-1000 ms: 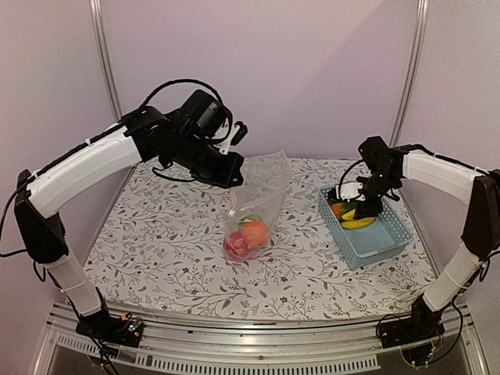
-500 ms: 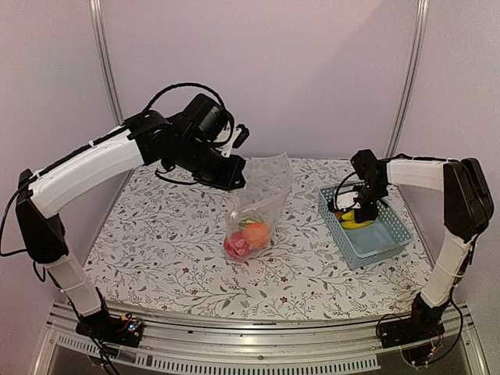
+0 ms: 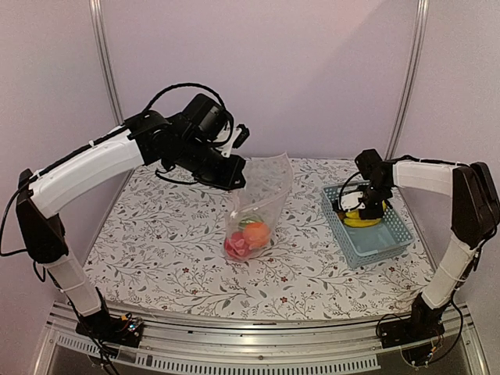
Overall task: Place the food in the zip-top bag and seal the zipper
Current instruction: Pick up the fake fruit from the bin, then place the fake fruit in the zipper food storage bag, then pass from the left arm to the right, then pass from the right arm to the left, then pick up the fake fruit from the bin.
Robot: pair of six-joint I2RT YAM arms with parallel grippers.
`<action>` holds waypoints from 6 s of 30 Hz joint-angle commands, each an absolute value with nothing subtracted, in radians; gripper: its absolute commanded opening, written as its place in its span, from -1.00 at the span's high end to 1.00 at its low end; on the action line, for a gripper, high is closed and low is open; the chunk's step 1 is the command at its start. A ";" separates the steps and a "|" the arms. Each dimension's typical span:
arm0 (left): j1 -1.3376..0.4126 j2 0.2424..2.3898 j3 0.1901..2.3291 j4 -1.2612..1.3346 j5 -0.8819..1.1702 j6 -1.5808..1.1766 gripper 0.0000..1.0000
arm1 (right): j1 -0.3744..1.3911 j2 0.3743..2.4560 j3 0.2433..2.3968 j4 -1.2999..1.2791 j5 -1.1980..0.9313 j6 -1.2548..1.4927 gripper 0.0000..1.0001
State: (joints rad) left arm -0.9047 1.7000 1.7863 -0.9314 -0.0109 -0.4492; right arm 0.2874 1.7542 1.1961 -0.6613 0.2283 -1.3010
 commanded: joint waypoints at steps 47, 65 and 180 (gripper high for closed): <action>-0.876 1.723 1.811 -0.891 0.054 -0.456 1.00 | 0.540 1.589 1.605 -0.441 -1.094 -0.174 0.75; -0.879 1.684 1.768 -0.852 0.055 -0.475 1.00 | 0.541 1.505 1.640 -0.588 -0.924 -0.288 -0.22; -0.937 1.485 1.591 -0.860 -0.103 -0.535 1.00 | 0.174 1.876 1.430 -0.775 -0.229 -1.357 -0.40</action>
